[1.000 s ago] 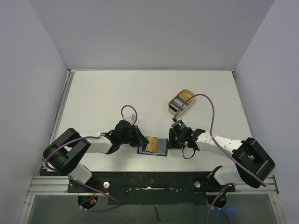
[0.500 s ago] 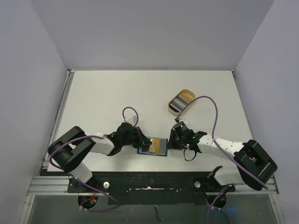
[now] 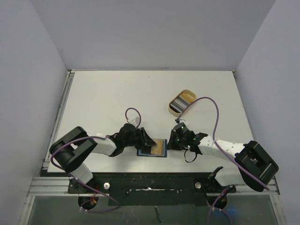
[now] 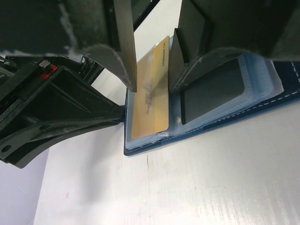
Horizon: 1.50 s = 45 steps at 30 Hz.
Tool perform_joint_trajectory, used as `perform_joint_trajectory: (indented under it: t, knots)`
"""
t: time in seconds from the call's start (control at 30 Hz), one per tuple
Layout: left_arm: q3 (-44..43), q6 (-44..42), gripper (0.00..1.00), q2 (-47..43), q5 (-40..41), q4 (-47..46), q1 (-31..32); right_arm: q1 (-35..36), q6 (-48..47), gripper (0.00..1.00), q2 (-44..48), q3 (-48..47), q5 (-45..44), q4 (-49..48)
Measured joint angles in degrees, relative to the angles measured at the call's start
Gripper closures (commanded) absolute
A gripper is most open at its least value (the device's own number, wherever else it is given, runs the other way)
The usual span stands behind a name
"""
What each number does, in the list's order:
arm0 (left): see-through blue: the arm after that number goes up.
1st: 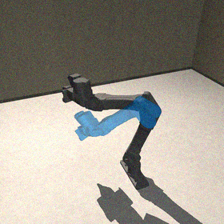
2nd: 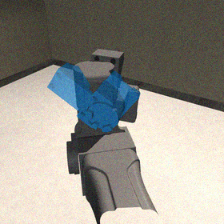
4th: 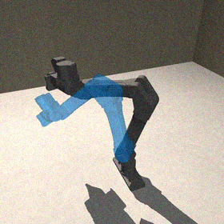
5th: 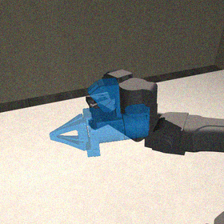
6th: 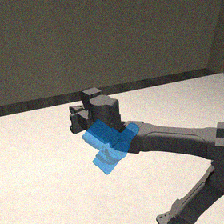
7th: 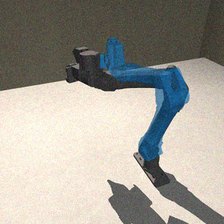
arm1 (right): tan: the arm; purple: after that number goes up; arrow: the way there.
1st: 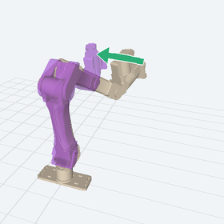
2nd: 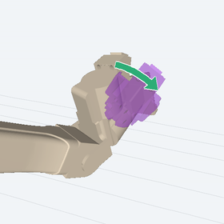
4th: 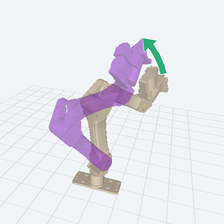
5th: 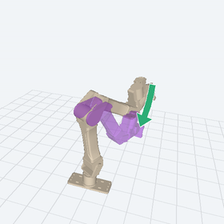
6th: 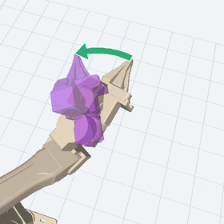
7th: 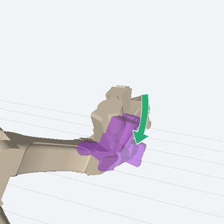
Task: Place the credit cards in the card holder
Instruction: Insert the credit card into the card holder.
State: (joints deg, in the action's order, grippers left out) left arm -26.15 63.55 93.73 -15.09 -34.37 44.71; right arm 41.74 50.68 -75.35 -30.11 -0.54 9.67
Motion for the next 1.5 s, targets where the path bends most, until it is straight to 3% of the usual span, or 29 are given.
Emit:
perform_joint_trajectory:
  t: [0.83,1.1,1.5]
  knots:
    - [-4.6,-0.4,0.66,-0.9,6.5,8.6,4.5,0.0,2.3,0.87,1.4,1.4,-1.8,-0.5]
    - [-5.2,-1.3,0.64,-4.9,9.7,14.3,4.8,0.0,3.2,0.87,4.9,2.1,-3.3,-0.4]
    - [-5.4,-1.2,0.64,-5.2,9.1,14.8,5.0,0.0,3.8,0.87,5.0,2.6,-3.6,-0.4]
